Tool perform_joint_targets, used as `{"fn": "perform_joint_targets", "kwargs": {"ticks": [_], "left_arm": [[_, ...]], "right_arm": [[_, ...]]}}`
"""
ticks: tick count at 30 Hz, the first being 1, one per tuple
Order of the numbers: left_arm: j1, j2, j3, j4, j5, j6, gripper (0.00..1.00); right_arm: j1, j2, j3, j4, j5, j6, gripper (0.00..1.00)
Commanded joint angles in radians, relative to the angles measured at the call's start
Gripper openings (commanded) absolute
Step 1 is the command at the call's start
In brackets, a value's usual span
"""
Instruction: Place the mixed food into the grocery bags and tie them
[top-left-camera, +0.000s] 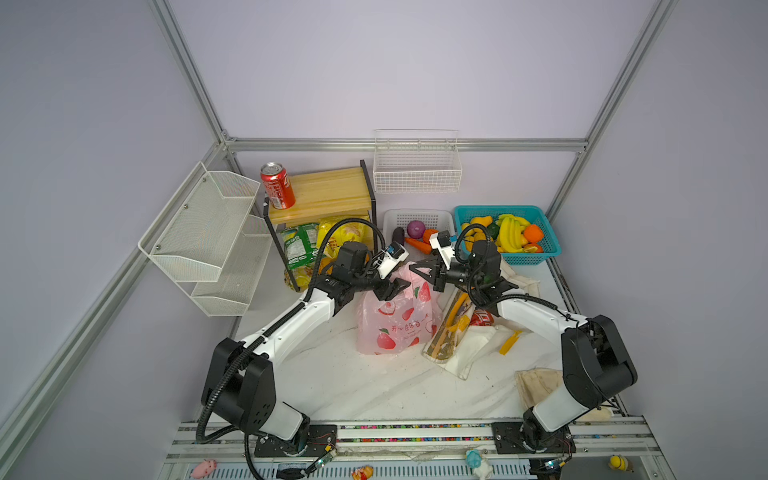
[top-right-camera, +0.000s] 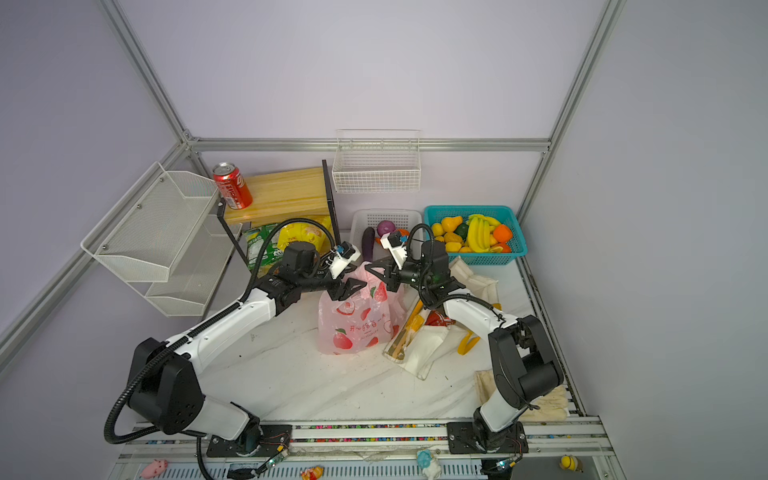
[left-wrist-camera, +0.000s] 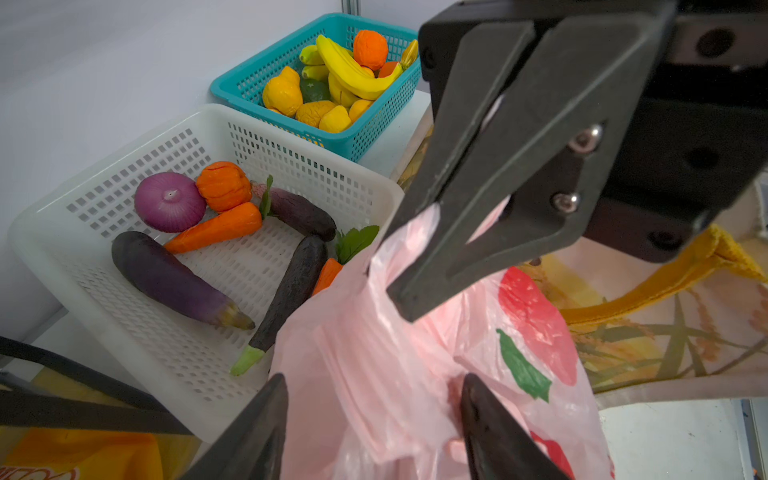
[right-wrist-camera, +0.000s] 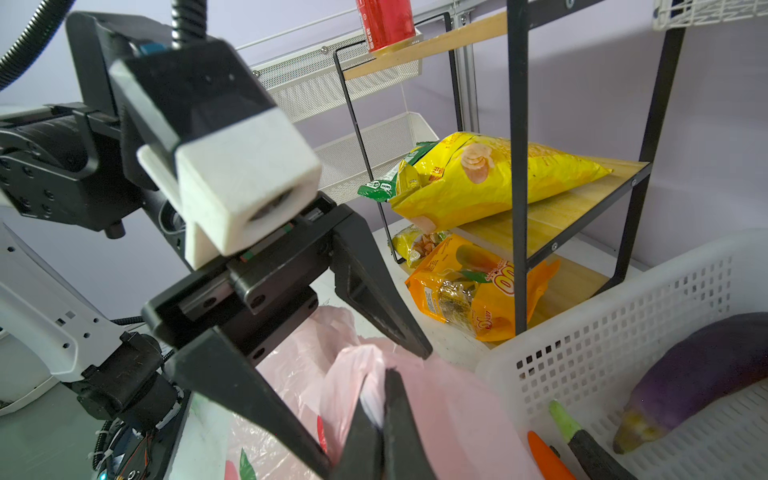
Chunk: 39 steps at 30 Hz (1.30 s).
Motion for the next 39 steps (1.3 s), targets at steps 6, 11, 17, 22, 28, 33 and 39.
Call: {"fn": "perform_joint_targets", "kwargs": {"ticks": [6, 11, 17, 22, 28, 33, 39], "left_arm": [[0.004, 0.017, 0.099, 0.019, 0.045, 0.023, 0.41], [0.005, 0.009, 0.074, 0.033, 0.029, 0.05, 0.28], [0.005, -0.009, 0.051, 0.055, 0.024, 0.099, 0.0], [0.007, -0.03, 0.038, 0.022, 0.047, 0.191, 0.0], [0.021, -0.067, 0.01, 0.028, 0.106, 0.264, 0.0], [0.021, -0.075, 0.0, 0.033, 0.14, 0.315, 0.0], [0.021, -0.073, -0.005, 0.035, 0.158, 0.354, 0.0]], "right_arm": [[0.004, -0.021, 0.012, 0.069, -0.033, 0.011, 0.0], [0.004, -0.028, 0.003, 0.088, -0.034, 0.01, 0.0], [0.004, -0.026, 0.001, 0.063, -0.038, -0.041, 0.03], [0.002, -0.05, 0.028, -0.142, 0.021, -0.253, 0.36], [0.003, -0.084, 0.006, -0.25, 0.089, -0.493, 0.55], [0.003, -0.055, 0.034, -0.266, 0.028, -0.557, 0.64], [0.009, -0.028, 0.04, -0.236, -0.026, -0.582, 0.65]]}}
